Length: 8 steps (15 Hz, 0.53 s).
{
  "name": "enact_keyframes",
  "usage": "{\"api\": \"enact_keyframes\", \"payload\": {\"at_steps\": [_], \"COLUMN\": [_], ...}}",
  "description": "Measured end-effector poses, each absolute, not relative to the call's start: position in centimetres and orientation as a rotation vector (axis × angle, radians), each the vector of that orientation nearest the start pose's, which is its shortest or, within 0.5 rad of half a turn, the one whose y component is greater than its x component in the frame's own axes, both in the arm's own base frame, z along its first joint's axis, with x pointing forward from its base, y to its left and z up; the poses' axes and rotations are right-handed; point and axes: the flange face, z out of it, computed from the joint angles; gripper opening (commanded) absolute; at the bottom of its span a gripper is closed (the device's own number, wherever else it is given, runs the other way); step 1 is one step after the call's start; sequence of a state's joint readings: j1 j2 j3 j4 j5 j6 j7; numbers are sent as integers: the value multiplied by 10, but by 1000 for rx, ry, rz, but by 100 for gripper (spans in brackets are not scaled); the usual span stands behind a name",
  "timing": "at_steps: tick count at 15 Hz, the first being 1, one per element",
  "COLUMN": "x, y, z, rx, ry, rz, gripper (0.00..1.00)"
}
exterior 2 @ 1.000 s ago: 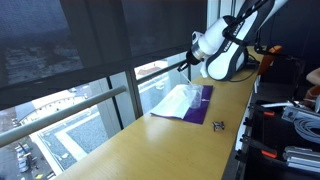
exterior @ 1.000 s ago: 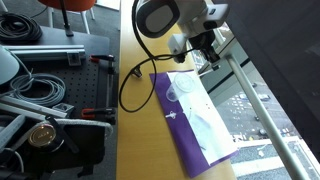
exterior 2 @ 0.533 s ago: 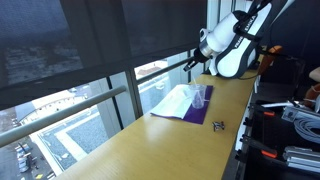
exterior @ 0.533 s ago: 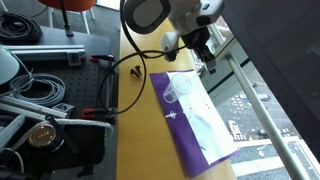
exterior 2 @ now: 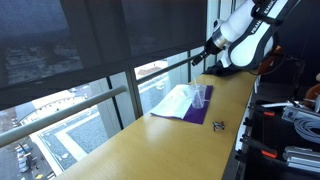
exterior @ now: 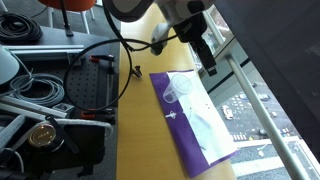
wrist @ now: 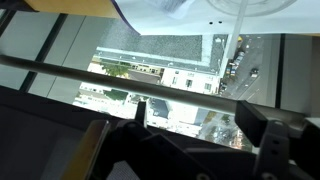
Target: Put the straw in the cup
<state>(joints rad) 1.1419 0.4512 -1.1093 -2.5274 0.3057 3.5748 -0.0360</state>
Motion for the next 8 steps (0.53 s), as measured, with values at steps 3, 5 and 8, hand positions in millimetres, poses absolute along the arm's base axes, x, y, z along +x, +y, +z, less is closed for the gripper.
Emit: {"api": "enact_keyframes", "payload": {"at_steps": [3, 5, 8], "x": [502, 497, 493], "y": [-25, -30, -26], "z": [327, 330, 337], "rx": [-3171, -3243, -3311], "ry": [245, 259, 213], "rz": [-1452, -1276, -975], "gripper": [100, 100, 100]}}
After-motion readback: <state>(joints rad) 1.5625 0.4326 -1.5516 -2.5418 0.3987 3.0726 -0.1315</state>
